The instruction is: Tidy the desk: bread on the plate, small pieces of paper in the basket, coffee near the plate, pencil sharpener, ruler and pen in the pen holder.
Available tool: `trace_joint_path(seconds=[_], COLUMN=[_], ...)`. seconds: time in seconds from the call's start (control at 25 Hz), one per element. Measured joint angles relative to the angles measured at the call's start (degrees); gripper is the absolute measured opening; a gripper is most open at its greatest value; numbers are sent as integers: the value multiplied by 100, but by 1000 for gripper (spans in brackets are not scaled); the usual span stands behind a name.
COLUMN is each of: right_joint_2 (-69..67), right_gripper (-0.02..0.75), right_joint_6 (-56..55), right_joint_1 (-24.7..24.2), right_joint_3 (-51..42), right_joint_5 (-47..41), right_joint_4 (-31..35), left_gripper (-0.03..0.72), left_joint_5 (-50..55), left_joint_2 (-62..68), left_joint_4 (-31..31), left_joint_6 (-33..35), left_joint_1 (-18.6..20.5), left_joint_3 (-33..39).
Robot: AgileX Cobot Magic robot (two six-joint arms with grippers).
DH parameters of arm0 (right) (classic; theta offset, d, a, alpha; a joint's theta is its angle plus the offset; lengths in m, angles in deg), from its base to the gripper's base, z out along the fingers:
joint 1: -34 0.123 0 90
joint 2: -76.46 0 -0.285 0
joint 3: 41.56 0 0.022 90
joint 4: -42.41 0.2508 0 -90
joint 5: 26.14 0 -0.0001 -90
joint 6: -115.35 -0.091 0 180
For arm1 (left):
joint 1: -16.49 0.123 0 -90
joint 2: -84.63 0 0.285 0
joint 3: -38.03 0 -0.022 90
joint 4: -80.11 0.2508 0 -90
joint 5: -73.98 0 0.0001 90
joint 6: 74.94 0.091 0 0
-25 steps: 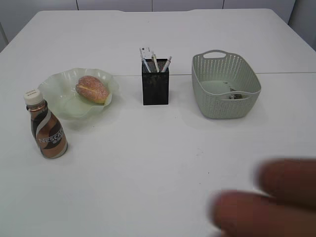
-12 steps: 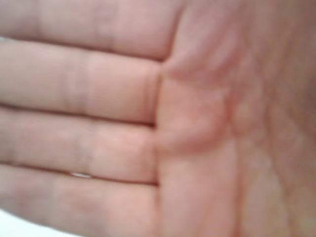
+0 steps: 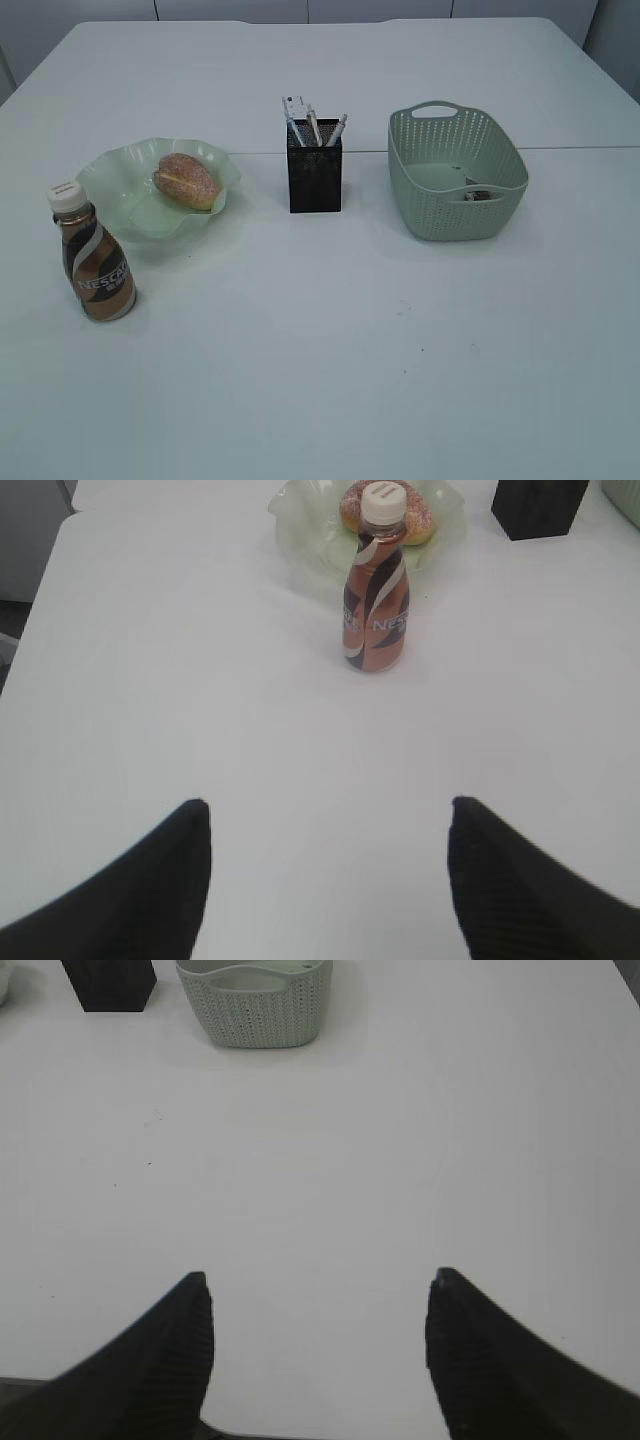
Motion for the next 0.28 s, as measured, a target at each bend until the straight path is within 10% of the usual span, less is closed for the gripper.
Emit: trace_joint_path(seconds=[0.28], right_joint_2=[0], right_gripper=[489], right_joint_6=[0], right_joint_1=[0], right_joint_3=[0], right_joint_5=[0], right_joint_4=[0], left_gripper=[542], left_joint_5=[0], left_joint_2=[0], left_joint_4=[0], left_joint_6=[0], left_joint_1=[0], left_joint_3=[0])
